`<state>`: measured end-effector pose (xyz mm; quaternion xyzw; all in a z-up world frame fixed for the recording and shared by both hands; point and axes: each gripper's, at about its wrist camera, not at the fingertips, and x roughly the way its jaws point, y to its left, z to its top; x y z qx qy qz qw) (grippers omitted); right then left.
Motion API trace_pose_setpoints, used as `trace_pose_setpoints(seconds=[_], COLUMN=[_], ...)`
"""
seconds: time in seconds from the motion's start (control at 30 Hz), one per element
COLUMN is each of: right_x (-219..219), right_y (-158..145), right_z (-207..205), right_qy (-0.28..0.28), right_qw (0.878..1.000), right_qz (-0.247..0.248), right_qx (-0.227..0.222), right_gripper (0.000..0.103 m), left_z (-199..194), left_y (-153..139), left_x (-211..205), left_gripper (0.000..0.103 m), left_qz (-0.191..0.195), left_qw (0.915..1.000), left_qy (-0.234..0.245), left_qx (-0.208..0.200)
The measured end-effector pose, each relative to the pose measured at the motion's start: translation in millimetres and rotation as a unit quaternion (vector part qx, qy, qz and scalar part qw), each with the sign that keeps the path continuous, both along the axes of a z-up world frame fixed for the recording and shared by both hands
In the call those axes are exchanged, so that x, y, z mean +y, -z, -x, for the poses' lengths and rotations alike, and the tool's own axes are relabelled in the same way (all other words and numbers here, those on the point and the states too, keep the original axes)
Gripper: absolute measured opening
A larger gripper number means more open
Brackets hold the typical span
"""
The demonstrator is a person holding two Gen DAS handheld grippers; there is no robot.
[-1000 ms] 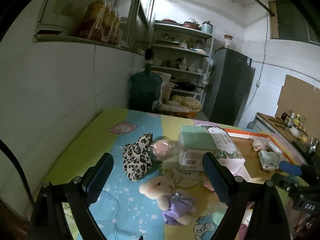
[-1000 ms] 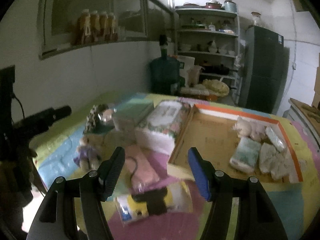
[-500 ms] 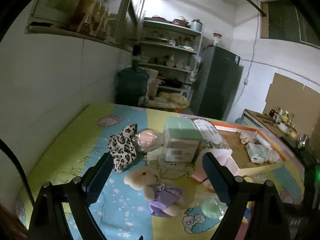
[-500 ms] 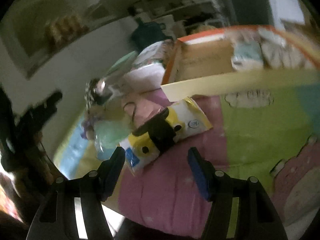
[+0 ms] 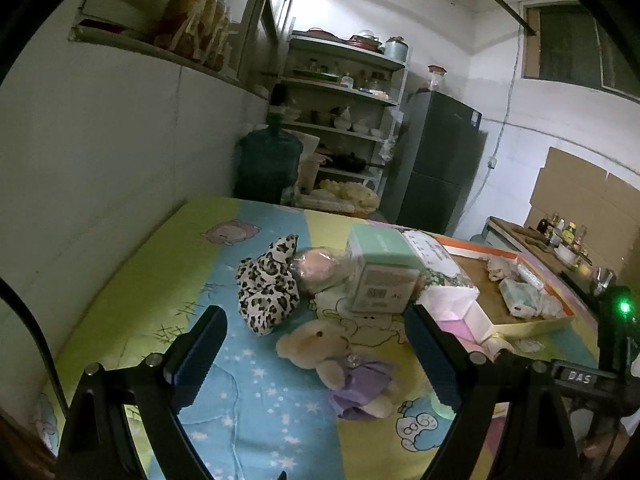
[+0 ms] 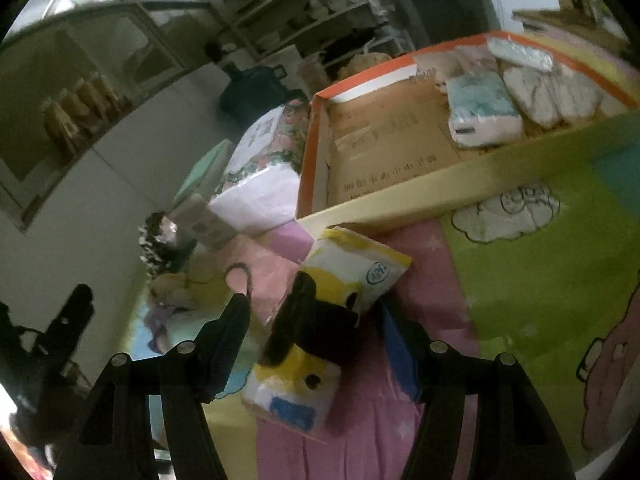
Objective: Organize soft objects
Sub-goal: 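Grasp the yellow-and-white bag with the right gripper, then grasp beige teddy in purple dress with left gripper while right gripper lifts yellow bag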
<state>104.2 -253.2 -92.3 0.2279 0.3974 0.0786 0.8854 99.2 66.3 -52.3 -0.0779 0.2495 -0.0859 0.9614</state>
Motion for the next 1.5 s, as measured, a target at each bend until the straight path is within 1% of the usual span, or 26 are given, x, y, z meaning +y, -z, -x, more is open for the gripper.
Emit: trace_pose_setpoints(seconds=[0.07,0.1,0.13,0.17,0.33,0.5,0.57,0.73,0.87,0.97,1.0,1.03,1.1,1.13,1.17,1.2,1.27,1.37,1.5], right_x=[5,7,11,12,4,-5,-9,-7,-4,-4,-5,-6,-8,-9,-10,-10,-13,-15,-19], right_y=[-1,0,-1,0,0,-11,-18,-32,-38,-37,-35,-34,-31,-31,-31,-31,-31,-30,-32], right_z=[-1,-1,0,1,7,24,31,37,37,32,30,28,25,24,24,24,23,24,25], right_qy=[-0.001,-0.003,-0.002,-0.006,-0.008,-0.001,0.000,-0.009,-0.023,-0.034,-0.037,-0.039,-0.046,-0.049,-0.051,-0.053,-0.055,-0.057,-0.062], right_qw=[1.000,0.999,0.998,0.997,0.998,0.997,0.997,0.994,0.992,0.992,0.992,0.993,0.993,0.993,0.993,0.993,0.993,0.993,0.992], right_qz=[0.023,0.038,0.063,0.074,0.069,0.071,0.070,0.070,0.074,0.073,0.071,0.068,0.056,0.053,0.052,0.050,0.047,0.043,0.039], right_qx=[0.000,0.000,0.001,-0.002,-0.007,-0.031,-0.046,-0.079,-0.095,-0.096,-0.094,-0.092,-0.090,-0.091,-0.093,-0.095,-0.097,-0.098,-0.104], right_gripper=[0.066,0.062,0.055,0.054,0.050,0.048,0.048,0.045,0.043,0.043,0.042,0.042,0.042,0.042,0.042,0.042,0.042,0.042,0.042], left_z=[-1,-1,-1,-1,1,-1,-5,-23,-39,-49,-52,-51,-53,-53,-54,-53,-52,-52,-47], left_y=[1,1,2,2,4,10,14,29,47,58,61,61,63,63,64,64,64,64,61], left_x=[0,0,0,0,1,-3,-6,-9,-6,-6,-8,-11,-18,-21,-24,-26,-26,-26,-26], left_gripper=[0.091,0.091,0.091,0.091,0.091,0.091,0.091,0.091,0.090,0.090,0.090,0.087,0.085,0.079,0.066,0.059,0.049,0.043,0.041], left_qz=[0.003,0.004,0.005,0.005,0.007,0.002,0.002,0.010,0.034,0.055,0.055,0.046,0.035,0.029,0.027,0.029,0.036,0.048,0.049], left_qw=[1.0000,1.0000,0.9999,0.9999,0.9998,0.9994,0.9993,0.9980,0.9935,0.9872,0.9860,0.9876,0.9878,0.9884,0.9889,0.9893,0.9895,0.9898,0.9906], left_qy=[0.006,0.008,0.011,0.013,0.017,0.033,0.030,0.002,-0.018,-0.019,-0.021,-0.025,-0.023,-0.024,-0.019,-0.016,-0.014,-0.008,-0.010], left_qx=[-0.001,-0.001,-0.003,-0.003,-0.003,0.012,0.023,0.063,0.107,0.148,0.156,0.148,0.150,0.147,0.145,0.142,0.139,0.134,0.127])
